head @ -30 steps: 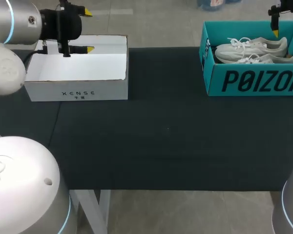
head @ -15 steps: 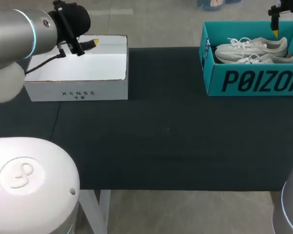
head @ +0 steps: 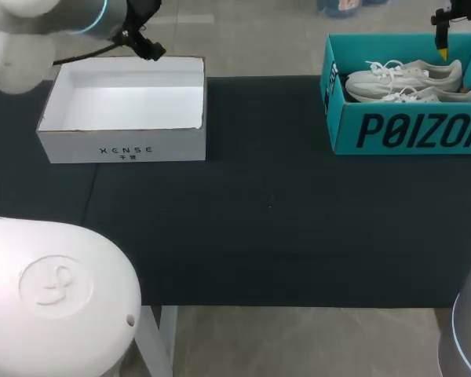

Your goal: Take the shoe out of the shoebox, open the shoe tongue, remove and reinsert the insole, then place the shoe into the shoebox

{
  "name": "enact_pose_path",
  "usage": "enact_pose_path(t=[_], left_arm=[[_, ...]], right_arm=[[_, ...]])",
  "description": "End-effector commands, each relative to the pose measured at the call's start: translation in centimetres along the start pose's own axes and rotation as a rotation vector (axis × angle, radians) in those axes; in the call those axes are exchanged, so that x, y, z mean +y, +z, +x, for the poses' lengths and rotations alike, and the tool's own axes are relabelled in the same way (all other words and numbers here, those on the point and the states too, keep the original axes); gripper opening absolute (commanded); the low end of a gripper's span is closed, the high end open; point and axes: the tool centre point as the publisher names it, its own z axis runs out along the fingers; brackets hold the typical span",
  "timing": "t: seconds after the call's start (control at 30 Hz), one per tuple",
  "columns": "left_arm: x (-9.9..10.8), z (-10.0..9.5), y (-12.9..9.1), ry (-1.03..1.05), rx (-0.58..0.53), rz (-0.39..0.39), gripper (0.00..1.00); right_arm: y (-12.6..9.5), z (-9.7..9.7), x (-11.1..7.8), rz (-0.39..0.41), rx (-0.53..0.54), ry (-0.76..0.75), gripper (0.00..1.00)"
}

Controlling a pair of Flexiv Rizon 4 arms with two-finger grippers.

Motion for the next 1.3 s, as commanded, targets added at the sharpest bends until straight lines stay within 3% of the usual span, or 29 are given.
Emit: enact_pose_path(t=[0.03, 0.2, 0.3, 0.53, 0.73, 0.8, 1.3], left_arm=[[-0.5, -1.2, 1.8, -0.3, 0.279, -0.528, 1.0], [0.5, -1.9, 4.2, -0.453, 0.288, -0.465, 1.0], [1.4, -2.3, 5.8, -0.555, 0.227, -0.438, 1.0], [3.8, -3.5, 7.7, -0.744, 0.215, -0.423, 1.0], [4.8, -3.8, 8.1, -0.812, 0.166, -0.462, 1.0], [4.7, -3.5, 8.2, -0.772, 0.2, -0.497, 1.0], [4.7, -3.5, 8.2, -0.772, 0.2, -0.497, 1.0]], right_arm=[[0.0, 0.0, 0.0, -0.001, 0.0, 0.0, 1.0], [0.0, 0.0, 0.0, -0.001, 0.0, 0.0, 1.0], [0.0, 0.0, 0.0, -0.001, 0.0, 0.0, 1.0], [-0.3, -0.2, 0.0, -0.017, -0.011, 0.021, 1.0], [-1.1, -1.4, 0.9, -0.041, -0.174, 0.21, 1.0], [-1.1, -1.4, 0.9, -0.041, -0.174, 0.21, 1.0], [-1.1, -1.4, 0.9, -0.041, -0.174, 0.21, 1.0]])
